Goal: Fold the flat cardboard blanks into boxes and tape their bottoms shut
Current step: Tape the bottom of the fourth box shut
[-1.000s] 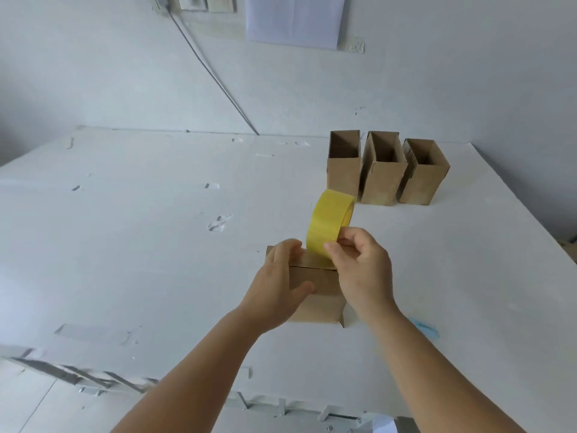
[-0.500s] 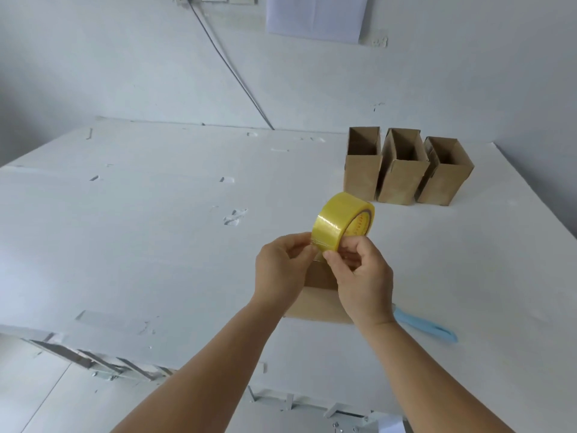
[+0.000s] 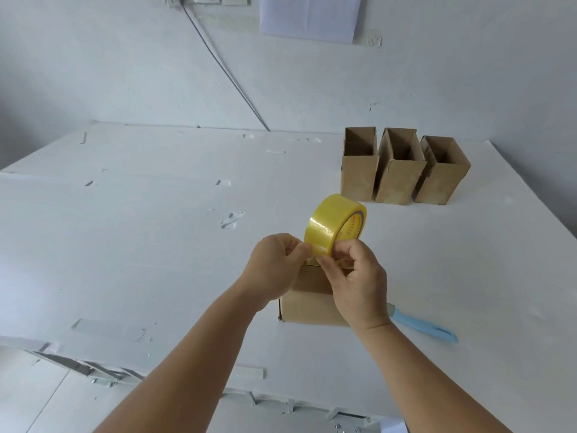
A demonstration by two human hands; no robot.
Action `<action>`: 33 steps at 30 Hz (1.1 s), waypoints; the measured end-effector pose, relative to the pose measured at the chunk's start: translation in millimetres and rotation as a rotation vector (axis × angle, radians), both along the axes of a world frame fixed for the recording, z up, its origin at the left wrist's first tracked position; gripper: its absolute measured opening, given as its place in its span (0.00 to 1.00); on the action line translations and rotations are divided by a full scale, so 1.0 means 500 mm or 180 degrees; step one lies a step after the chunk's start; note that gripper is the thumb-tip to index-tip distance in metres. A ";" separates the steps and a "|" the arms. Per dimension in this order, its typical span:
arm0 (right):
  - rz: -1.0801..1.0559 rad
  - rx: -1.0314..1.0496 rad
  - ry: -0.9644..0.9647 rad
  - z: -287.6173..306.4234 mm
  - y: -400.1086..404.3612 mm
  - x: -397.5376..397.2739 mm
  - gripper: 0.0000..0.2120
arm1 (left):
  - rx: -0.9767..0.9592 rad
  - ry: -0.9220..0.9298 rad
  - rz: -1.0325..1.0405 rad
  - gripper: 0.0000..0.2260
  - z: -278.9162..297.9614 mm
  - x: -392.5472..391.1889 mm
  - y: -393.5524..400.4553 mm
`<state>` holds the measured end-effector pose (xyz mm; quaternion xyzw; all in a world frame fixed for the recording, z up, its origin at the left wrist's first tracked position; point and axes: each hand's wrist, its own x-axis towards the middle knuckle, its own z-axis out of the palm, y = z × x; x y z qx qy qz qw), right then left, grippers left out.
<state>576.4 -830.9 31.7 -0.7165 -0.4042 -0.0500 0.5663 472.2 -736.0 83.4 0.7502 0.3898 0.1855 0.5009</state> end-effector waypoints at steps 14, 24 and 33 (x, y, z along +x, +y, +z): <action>0.0085 -0.0399 0.1142 0.016 -0.001 0.020 0.47 | -0.0631 -0.0478 -0.0025 0.11 -0.018 -0.023 0.013; 0.0441 0.0130 0.1107 0.025 -0.011 0.023 0.26 | -0.1051 -0.0801 0.0048 0.15 -0.018 -0.028 0.022; 0.0598 -0.0207 0.1159 0.018 -0.019 0.037 0.24 | -0.1347 -0.0860 -0.0035 0.05 -0.016 -0.025 0.039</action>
